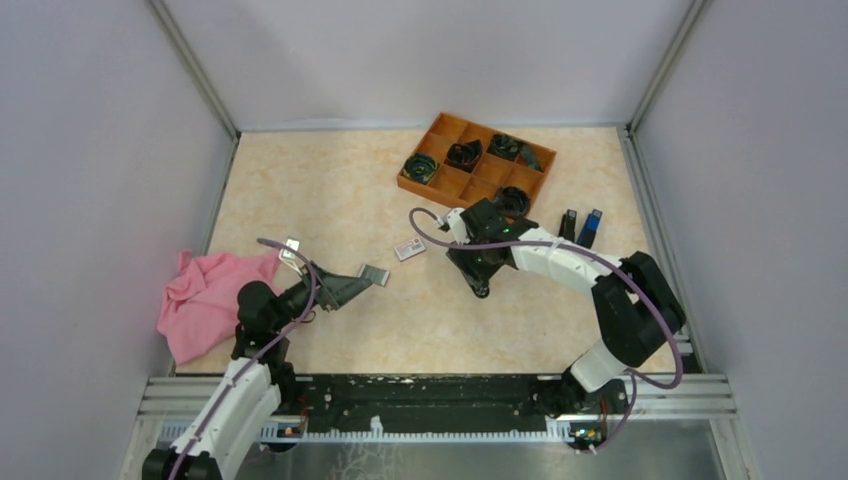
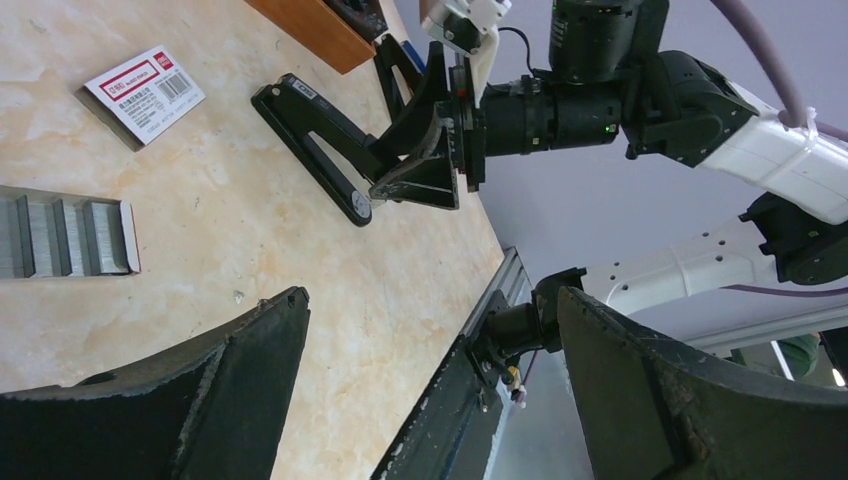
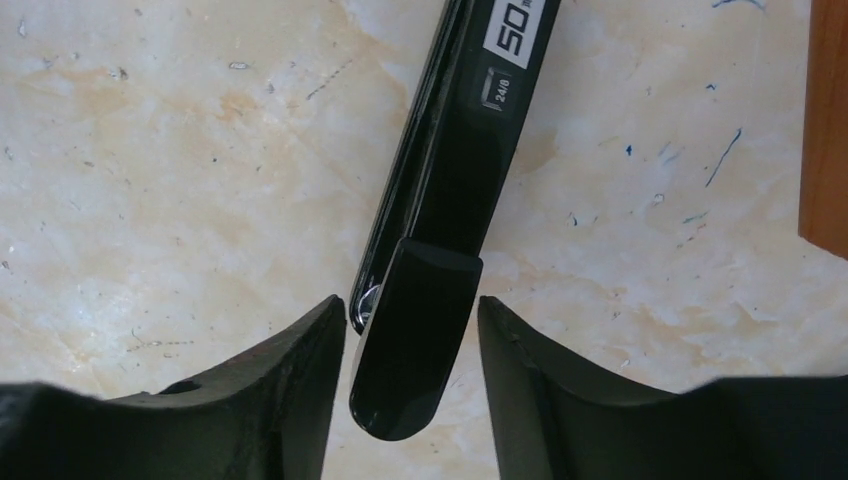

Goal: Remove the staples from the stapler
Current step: Pick up the stapler from the center of the board.

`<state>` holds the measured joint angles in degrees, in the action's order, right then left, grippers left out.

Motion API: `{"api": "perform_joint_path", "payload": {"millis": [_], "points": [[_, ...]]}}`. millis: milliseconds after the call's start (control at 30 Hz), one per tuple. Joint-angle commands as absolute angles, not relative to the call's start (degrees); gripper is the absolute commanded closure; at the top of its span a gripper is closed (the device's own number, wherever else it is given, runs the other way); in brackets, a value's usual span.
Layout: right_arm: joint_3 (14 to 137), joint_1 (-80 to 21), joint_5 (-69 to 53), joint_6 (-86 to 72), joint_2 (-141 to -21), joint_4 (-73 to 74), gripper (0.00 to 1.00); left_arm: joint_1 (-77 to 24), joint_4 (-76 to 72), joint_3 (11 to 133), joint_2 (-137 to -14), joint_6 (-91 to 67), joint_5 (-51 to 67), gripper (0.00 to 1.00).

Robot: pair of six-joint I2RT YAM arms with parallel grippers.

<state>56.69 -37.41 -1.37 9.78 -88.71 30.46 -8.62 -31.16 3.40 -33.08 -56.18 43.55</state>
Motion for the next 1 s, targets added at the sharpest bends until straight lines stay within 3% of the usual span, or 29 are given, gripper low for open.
{"api": "perform_joint_path", "payload": {"millis": [0,133,233,300,500,667,800,967], "points": [[59.19,-36.65,-3.16,8.39,-89.79,29.67,0.54,-8.26,-33.88,2.52,-31.80,-56.77,44.46,0.01],[59.78,-36.69,-2.79,8.19,-91.54,29.41,0.70,-8.26,-34.38,2.05,-31.41,-57.49,44.91,0.01],[59.95,-36.33,-2.47,8.15,-91.75,29.32,0.91,-8.26,-34.48,2.00,-31.18,-57.94,45.54,0.02],[60.17,-35.33,-3.41,8.23,-91.07,29.63,1.00,-8.26,-35.87,1.63,-31.11,-58.60,46.10,0.02],[57.16,-25.18,-20.16,8.17,-80.24,26.50,1.00,-12.30,-54.63,-1.33,-32.70,-62.84,44.59,0.03],[51.69,-16.31,-34.34,6.45,-71.27,20.83,1.00,-26.21,-49.73,4.56,-36.12,-50.69,33.72,0.01],[50.53,-9.37,-48.52,3.58,-68.40,17.54,1.00,-32.20,-61.34,4.89,-46.12,-48.36,28.98,0.01],[47.67,-8.12,-57.67,1.47,-63.69,12.12,1.00,-35.39,-73.70,9.38,-62.60,-44.83,29.87,0.01]]}}
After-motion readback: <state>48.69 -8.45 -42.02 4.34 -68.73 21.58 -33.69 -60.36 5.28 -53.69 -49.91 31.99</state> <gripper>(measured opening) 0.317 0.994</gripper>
